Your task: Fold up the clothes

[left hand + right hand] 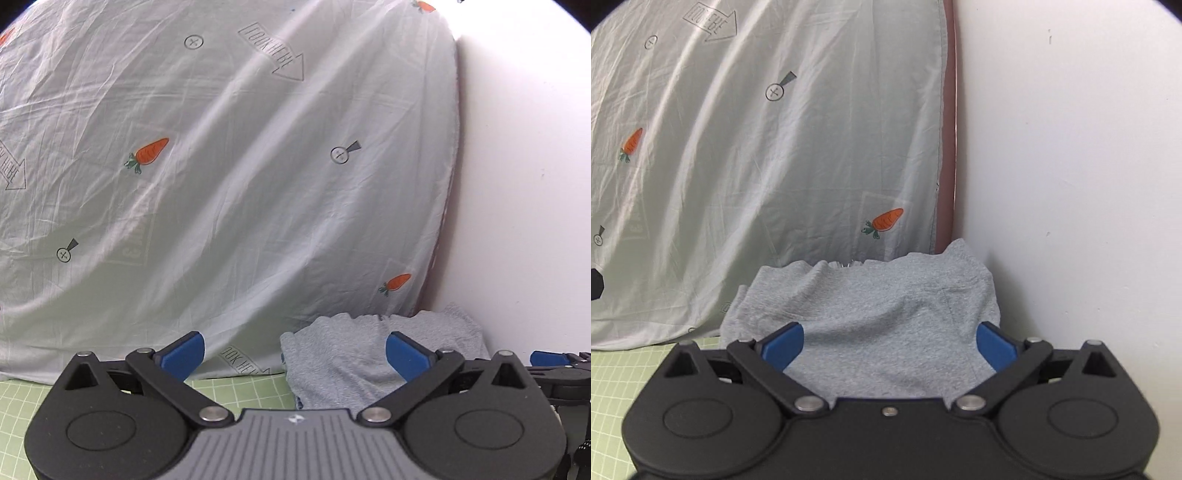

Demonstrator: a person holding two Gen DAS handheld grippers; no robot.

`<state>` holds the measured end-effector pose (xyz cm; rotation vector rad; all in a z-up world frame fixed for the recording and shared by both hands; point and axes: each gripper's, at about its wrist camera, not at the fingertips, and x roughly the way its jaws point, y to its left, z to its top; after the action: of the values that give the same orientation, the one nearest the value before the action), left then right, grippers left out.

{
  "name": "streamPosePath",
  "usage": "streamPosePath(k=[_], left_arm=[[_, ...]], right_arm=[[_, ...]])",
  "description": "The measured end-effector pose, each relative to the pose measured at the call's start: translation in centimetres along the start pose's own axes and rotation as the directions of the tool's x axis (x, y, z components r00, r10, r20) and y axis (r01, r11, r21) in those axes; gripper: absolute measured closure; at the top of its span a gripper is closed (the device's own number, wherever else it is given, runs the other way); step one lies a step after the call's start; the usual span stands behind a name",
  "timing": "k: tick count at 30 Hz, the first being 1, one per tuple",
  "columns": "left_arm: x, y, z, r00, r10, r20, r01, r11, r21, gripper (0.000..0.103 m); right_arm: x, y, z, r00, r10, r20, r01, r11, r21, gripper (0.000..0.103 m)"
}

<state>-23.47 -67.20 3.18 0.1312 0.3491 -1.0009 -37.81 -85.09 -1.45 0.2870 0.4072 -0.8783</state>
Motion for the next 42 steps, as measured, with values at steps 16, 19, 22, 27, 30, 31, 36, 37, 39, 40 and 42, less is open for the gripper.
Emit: streamPosePath(k=[16,19,22,27,30,31,36,37,39,40,42], left_arm=[[-10.1,0.7,-5.3,0.957,-0.073,-0.281,0.079,0.997,0.011,0.0],[-11.2,1.0,-6.3,0.947,-0.071,-0.312,0.081,0.997,0.018,0.0],[-12.0,1.4,-7.0,0.938,-0.078,-0.338,0.088,0.996,0.014,0.0],[-13.1,1.7,-7.6,0.93,-0.089,-0.356,0.105,0.994,0.026,0.0],[-13.4,1.7,-7.7,0.929,-0.098,-0.356,0.116,0.993,0.03,0.0],[-13.5,1.7,-7.7,0.929,-0.1,-0.355,0.118,0.992,0.031,0.0],[-13.7,1.5,-7.5,0.932,-0.111,-0.346,0.134,0.99,0.043,0.0],[-13.7,1.5,-7.5,0.932,-0.114,-0.344,0.137,0.99,0.044,0.0],[-13.8,1.4,-7.5,0.933,-0.118,-0.341,0.142,0.989,0.046,0.0],[-13.8,1.3,-7.5,0.932,-0.12,-0.341,0.144,0.988,0.046,0.0],[-14.0,1.3,-7.5,0.933,-0.121,-0.338,0.146,0.988,0.049,0.0]], right_arm=[[-15.0,4.3,-8.0,0.978,-0.103,-0.184,0.112,0.993,0.039,0.0],[-16.4,4.6,-9.6,0.968,-0.111,-0.224,0.124,0.991,0.049,0.0],[-17.5,4.9,-10.6,0.963,-0.122,-0.241,0.139,0.989,0.057,0.0],[-18.8,5.2,-11.2,0.96,-0.133,-0.245,0.154,0.986,0.067,0.0],[-19.3,5.3,-11.2,0.96,-0.144,-0.242,0.164,0.984,0.066,0.0],[-19.5,5.3,-11.2,0.96,-0.146,-0.238,0.166,0.984,0.066,0.0],[-20.1,5.5,-11.2,0.961,-0.156,-0.227,0.174,0.983,0.063,0.0],[-20.2,5.5,-11.2,0.961,-0.158,-0.225,0.176,0.982,0.063,0.0],[-20.4,5.5,-11.2,0.962,-0.163,-0.22,0.18,0.982,0.063,0.0],[-20.5,5.5,-11.1,0.962,-0.165,-0.218,0.182,0.981,0.062,0.0],[-20.7,5.5,-11.1,0.962,-0.168,-0.215,0.185,0.981,0.063,0.0]])
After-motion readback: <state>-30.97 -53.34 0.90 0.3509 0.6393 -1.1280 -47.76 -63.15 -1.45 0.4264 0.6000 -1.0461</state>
